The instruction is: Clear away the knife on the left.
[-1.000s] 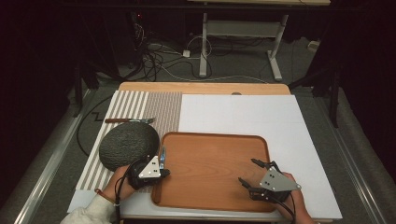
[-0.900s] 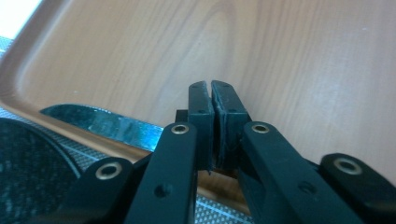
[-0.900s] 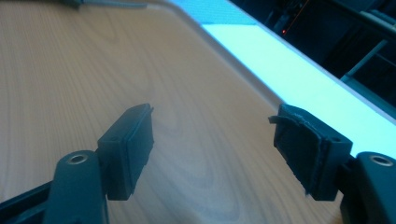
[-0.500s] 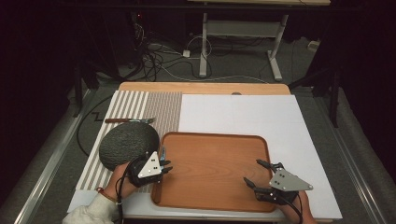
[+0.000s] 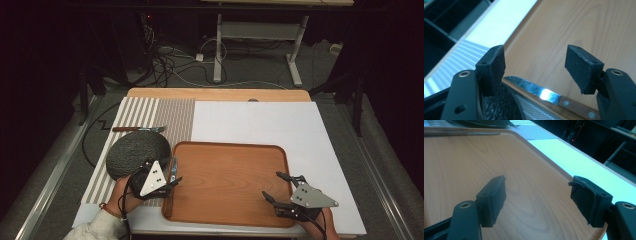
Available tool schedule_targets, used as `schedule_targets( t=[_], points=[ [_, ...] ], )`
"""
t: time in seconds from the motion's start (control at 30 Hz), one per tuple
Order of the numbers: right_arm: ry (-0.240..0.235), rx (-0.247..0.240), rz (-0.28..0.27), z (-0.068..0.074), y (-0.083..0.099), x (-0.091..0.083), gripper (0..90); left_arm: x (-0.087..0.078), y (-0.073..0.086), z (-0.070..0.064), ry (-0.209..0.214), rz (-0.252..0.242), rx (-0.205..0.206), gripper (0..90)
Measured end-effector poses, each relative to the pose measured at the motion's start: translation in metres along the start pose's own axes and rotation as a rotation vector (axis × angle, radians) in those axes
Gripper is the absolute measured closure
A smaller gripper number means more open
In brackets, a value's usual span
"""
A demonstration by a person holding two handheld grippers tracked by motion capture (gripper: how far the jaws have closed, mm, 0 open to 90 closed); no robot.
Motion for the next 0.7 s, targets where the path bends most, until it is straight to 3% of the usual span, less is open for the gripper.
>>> schedule_targets(
  t=[0.27,0.33,0.5,0.57,0.7],
  points=[
    [-0.004,-0.009,-0.009,0.0,-0.004,0.001,29.1,-0.012,0.017,0.009,-0.024,-0.006,-0.031,21.4],
    [-0.002,-0.01,-0.012,-0.001,-0.005,0.001,29.1,-0.014,0.023,0.012,-0.03,0.016,-0.046,20.2],
    [-0.006,-0.004,-0.012,-0.003,-0.006,0.003,29.1,-0.02,0.041,0.015,0.002,0.042,-0.087,19.4],
    [-0.008,-0.013,-0.008,-0.004,-0.006,0.004,29.1,-0.022,0.047,0.016,-0.014,0.045,-0.116,17.8],
    [-0.013,-0.023,-0.009,-0.003,-0.007,0.006,29.1,-0.028,0.06,0.016,0.008,0.052,-0.158,17.8]
  ],
)
Point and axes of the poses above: each handheld gripper's, and its own axes: x roughly forward along the jaws, y roughly out of its underside, z roughly to its left, the point moved 6 cm from there along x, roughly forward along the jaws, and after that the axes turned 11 degrees about z, right-handed, at the moved point
